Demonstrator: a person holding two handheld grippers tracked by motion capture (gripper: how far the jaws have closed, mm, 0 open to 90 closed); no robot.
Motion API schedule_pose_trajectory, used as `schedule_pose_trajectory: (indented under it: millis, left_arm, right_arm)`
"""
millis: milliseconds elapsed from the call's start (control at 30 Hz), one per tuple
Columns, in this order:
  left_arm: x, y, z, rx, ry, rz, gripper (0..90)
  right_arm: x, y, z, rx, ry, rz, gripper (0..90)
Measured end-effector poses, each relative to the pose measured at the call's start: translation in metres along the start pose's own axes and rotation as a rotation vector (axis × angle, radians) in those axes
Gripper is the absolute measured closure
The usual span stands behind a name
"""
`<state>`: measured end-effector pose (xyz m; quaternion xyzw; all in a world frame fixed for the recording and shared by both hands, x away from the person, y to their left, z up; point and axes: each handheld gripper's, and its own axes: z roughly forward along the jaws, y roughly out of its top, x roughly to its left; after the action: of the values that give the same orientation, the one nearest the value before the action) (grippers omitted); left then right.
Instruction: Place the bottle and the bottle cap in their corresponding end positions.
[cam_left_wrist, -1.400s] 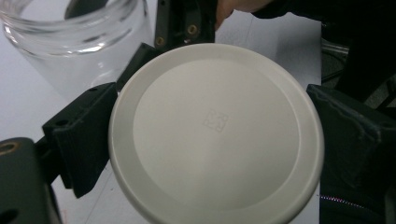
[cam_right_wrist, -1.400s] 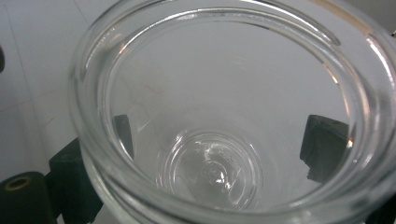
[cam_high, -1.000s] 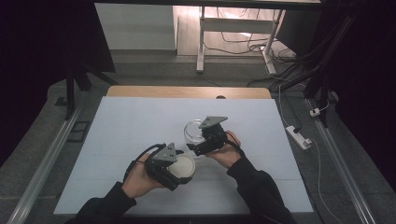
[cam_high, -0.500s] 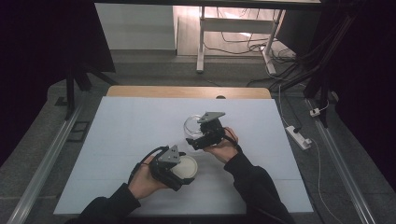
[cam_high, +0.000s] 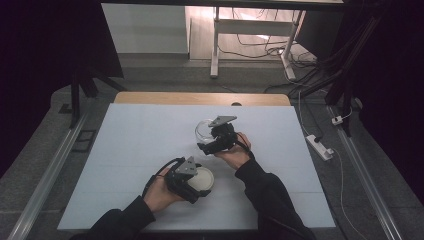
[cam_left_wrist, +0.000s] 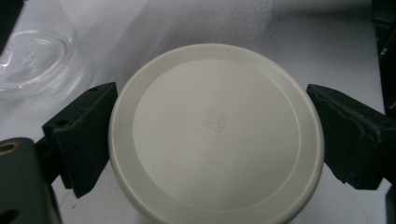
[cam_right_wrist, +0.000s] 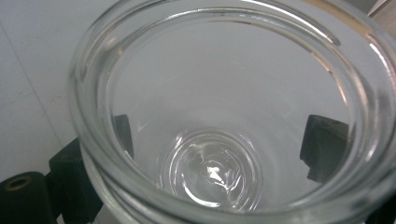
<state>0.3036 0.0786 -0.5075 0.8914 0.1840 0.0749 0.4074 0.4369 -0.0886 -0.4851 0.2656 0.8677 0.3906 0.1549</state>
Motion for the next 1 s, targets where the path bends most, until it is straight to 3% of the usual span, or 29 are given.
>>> schedule_pose_trajectory:
  millis: [500,1000]
  left_arm:
    - [0.005,-0.004,0.018,0.026,0.016,-0.003,8.0]
    - [0.005,-0.005,0.036,0.114,0.030,0.021,7.9]
  right_arm:
    - [-0.009,0.006,0.019,0.005,-0.018,0.015,6.6]
    - [-0.012,0.006,0.032,0.017,-0.042,0.010,6.6]
